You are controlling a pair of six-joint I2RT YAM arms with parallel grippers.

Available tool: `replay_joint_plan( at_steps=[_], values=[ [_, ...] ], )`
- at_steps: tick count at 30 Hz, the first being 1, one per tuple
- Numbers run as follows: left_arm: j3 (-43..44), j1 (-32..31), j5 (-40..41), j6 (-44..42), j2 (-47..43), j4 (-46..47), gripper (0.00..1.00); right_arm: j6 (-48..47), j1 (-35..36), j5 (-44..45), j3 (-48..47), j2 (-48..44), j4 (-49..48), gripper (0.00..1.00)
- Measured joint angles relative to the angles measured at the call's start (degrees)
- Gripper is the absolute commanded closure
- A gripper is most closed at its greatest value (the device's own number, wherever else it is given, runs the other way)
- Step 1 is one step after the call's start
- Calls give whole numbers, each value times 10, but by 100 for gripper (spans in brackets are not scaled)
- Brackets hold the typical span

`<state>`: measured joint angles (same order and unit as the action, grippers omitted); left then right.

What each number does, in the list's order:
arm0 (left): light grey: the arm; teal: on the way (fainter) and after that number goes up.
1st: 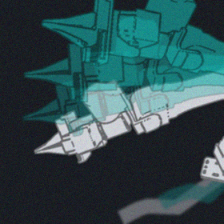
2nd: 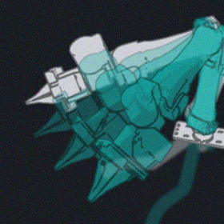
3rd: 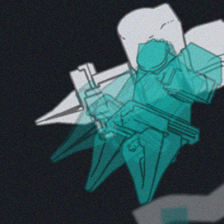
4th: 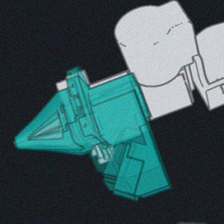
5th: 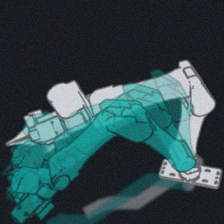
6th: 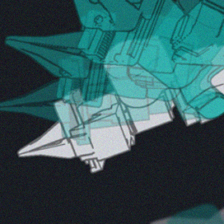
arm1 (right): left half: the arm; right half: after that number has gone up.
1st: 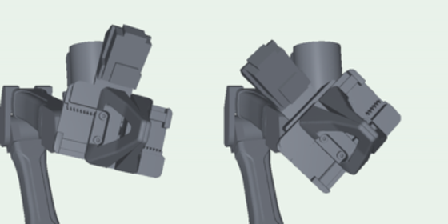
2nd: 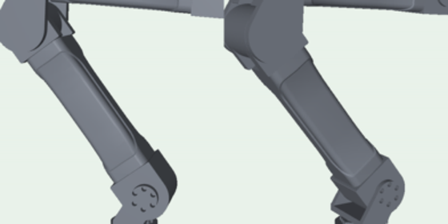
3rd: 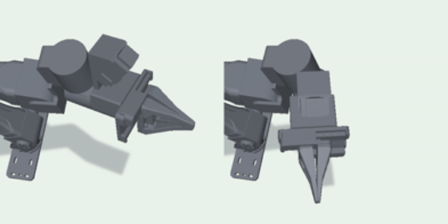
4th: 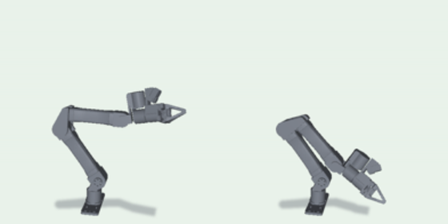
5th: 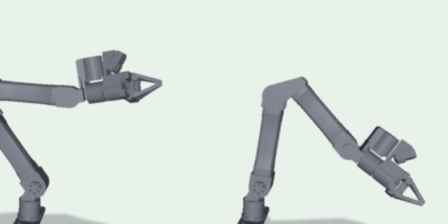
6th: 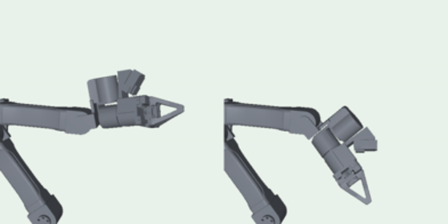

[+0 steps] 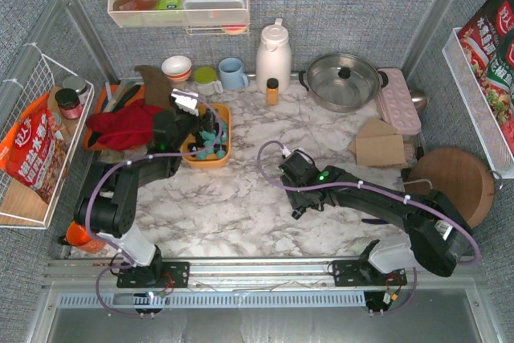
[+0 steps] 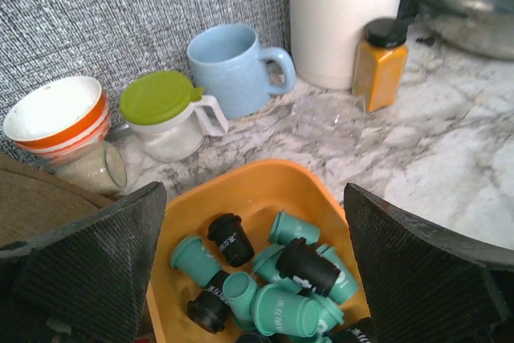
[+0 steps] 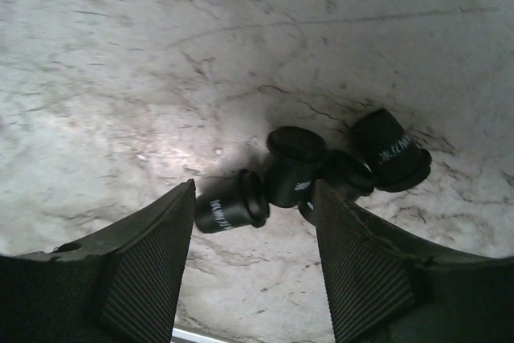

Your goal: Mix the coffee capsules in the storage basket

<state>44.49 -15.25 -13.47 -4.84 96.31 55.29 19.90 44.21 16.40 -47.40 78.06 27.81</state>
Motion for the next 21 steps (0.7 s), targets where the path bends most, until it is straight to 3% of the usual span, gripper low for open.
replay_joint_plan(
  at_steps=[8, 21],
  values=[
    [-12, -21, 5, 38, -52, -2, 1, 23, -2, 59, 38, 10, -37, 55],
    [-8, -57, 5, 28, -58, -34, 1, 40, -23, 50, 52, 42, -115, 67]
  ],
)
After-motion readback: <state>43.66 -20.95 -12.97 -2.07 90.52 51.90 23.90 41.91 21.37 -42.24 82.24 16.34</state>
